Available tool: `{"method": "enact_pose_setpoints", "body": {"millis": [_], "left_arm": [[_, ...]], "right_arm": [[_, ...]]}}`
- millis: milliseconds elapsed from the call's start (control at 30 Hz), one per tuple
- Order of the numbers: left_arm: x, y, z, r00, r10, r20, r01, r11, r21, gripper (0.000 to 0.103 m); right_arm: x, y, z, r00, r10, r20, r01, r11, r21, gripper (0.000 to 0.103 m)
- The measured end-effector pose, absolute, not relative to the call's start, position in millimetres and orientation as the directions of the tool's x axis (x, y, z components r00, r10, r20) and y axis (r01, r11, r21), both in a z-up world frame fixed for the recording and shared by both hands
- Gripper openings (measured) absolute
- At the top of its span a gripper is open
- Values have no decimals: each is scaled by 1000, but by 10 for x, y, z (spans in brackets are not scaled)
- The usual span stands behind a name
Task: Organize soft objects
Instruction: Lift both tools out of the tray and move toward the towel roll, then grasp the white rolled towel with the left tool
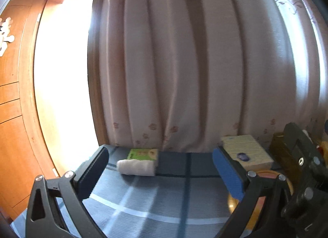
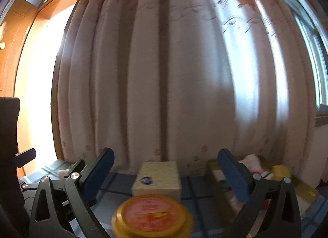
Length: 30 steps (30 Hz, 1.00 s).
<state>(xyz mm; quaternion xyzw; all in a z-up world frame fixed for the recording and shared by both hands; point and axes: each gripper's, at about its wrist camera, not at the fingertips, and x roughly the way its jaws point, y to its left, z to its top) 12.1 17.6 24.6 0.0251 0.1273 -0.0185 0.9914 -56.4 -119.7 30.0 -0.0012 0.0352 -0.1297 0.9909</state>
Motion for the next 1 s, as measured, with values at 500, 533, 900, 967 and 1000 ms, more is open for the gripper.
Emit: {"method": "enact_pose_setpoints", "body": {"millis": [500,533,900,967,1000], "left_arm": [[457,777,204,953,71,-294,-68,997,21,102],[486,828,200,951,82,-298,-80,997,21,102],[725,1169,161,929,119,-350,-118,993,27,102],[800,1131,138,921,81,-380,-71,997,39,102],[819,1105,137,918,70,-391,-56,997,46,102]], "right_arm": [[-93,-691,247,960,-232,-159,244,968,59,102],[-66,-659,247,958,-237,-158,248,967,53,102],[337,-543,229,938,-285,-196,294,956,14,102],[386,-572,215,933,-284,-222,295,955,22,102],[391,-600,211,932,-282,-228,297,954,34,102]]}}
